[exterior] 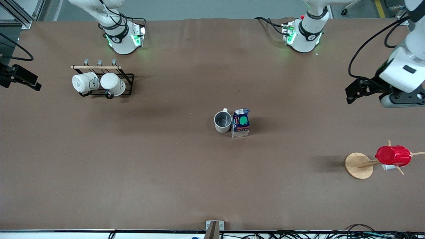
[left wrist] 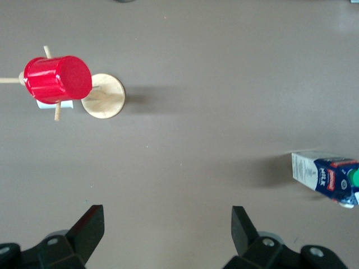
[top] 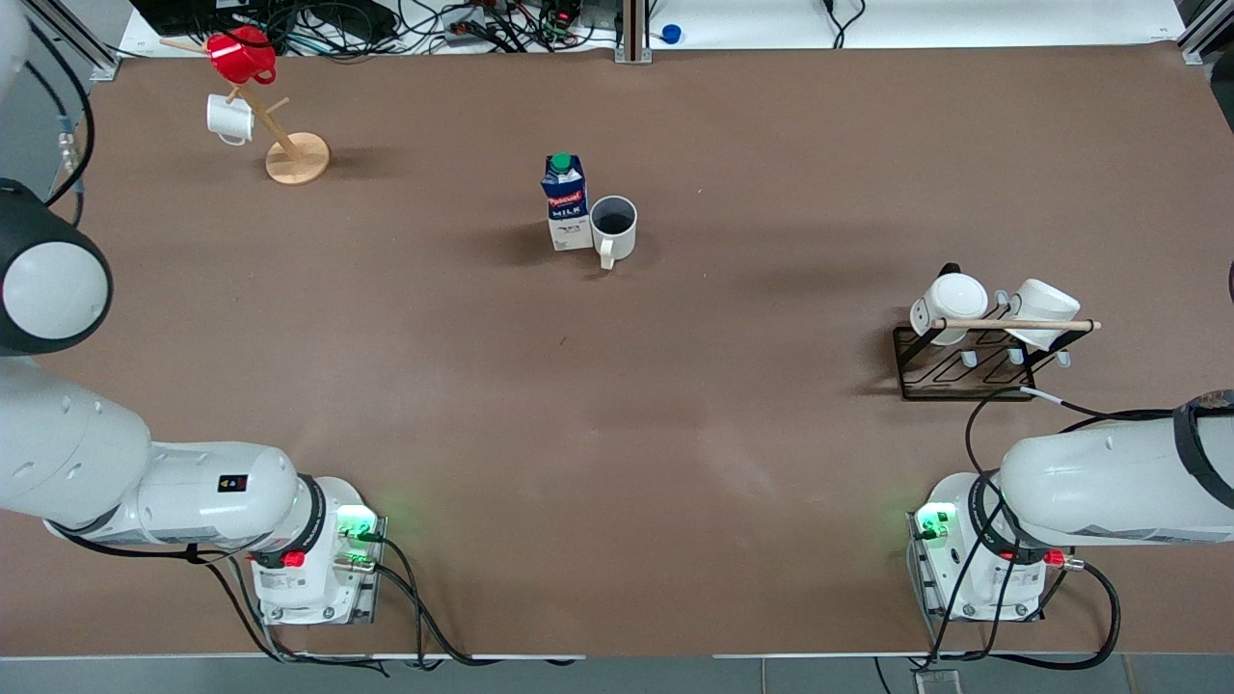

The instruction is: Place cup and milk on table

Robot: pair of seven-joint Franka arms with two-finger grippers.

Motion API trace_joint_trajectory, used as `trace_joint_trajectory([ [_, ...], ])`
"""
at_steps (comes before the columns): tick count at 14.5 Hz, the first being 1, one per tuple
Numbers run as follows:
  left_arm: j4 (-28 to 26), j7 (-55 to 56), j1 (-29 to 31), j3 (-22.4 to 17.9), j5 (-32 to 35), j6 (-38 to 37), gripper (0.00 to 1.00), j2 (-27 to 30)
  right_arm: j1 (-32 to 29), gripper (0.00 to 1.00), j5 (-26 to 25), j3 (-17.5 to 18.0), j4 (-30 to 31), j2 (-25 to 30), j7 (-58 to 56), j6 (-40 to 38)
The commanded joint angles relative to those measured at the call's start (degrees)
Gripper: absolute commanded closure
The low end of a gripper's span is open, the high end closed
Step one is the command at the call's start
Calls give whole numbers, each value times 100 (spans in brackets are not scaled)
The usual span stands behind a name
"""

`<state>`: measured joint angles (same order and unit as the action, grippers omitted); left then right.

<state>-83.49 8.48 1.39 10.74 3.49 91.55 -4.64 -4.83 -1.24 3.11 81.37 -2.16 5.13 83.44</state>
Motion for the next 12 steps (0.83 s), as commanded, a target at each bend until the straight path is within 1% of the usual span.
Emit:
trace_joint_trajectory([
  [1, -658, -311, -408, -552, -138, -15, 0, 629, -36, 0, 80, -12, 89, 93, -74, -3],
  [2, -782, -512, -559, -790, -182, -49, 0, 735, -36, 0, 80, -12, 89, 93, -74, -3],
  [3, -922, -662, -560, -836, -348, -102, 0, 867, -36, 0, 80, -12, 89, 93, -74, -3],
  [5, -1177, -646, -552, -802, -464, -181, 0, 1095, -36, 0, 80, -12, 89, 93, -65, -3],
  [6, -1222, -654, -543, -767, -464, -190, 0, 1157, -36, 0, 80, -12, 89, 93, -65, -3],
  [10, -1038, -831, -552, -766, -455, -270, 0, 1097, -36, 0, 80, -12, 89, 93, -74, -3],
  [12, -1038, -822, -595, -766, -393, -270, 0, 1079, -36, 0, 80, -12, 89, 93, -74, -3],
])
